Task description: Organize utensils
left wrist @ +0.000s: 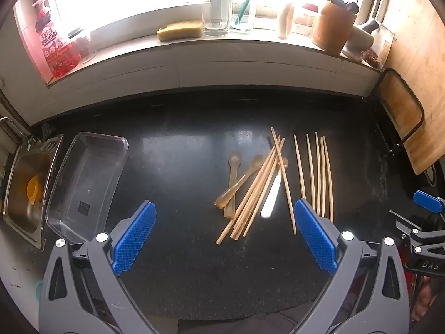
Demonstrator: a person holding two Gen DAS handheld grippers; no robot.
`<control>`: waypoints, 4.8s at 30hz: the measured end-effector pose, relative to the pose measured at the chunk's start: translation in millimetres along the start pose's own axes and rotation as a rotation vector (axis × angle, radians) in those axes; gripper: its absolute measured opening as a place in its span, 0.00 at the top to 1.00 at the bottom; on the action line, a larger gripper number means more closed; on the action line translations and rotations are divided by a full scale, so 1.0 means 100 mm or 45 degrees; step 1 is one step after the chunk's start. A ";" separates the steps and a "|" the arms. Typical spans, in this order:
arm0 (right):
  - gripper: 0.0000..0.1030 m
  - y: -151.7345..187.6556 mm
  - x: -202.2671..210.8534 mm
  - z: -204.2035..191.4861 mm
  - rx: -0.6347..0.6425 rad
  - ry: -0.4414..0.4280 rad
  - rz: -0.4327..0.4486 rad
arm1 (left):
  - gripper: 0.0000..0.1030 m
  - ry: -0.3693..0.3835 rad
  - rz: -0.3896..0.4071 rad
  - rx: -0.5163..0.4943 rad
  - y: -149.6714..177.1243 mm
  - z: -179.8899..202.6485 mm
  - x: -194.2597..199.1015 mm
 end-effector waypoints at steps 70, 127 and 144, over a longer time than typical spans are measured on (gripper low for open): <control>0.05 -0.22 -0.37 0.27 -0.053 0.009 -0.078 | 0.06 0.012 -0.147 -0.079 -0.34 -0.20 -1.14; 0.92 -0.51 -1.25 0.59 -0.075 -0.118 -0.105 | 0.91 0.227 -0.146 -0.109 -0.35 -0.07 -1.33; 0.92 -0.67 -0.29 -1.71 0.307 -0.481 -0.071 | 0.91 0.120 -0.055 0.185 -0.14 -1.56 -0.35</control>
Point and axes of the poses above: each gripper's, at about its wrist camera, not at the fingertips, and x roughly against the way its jaws point, z to its right, y to its underside, the point moved 4 cm from there along -x, roughly the way its jaws point, and after that the axes turned 8 degrees about -z, right-handed, at the moved point
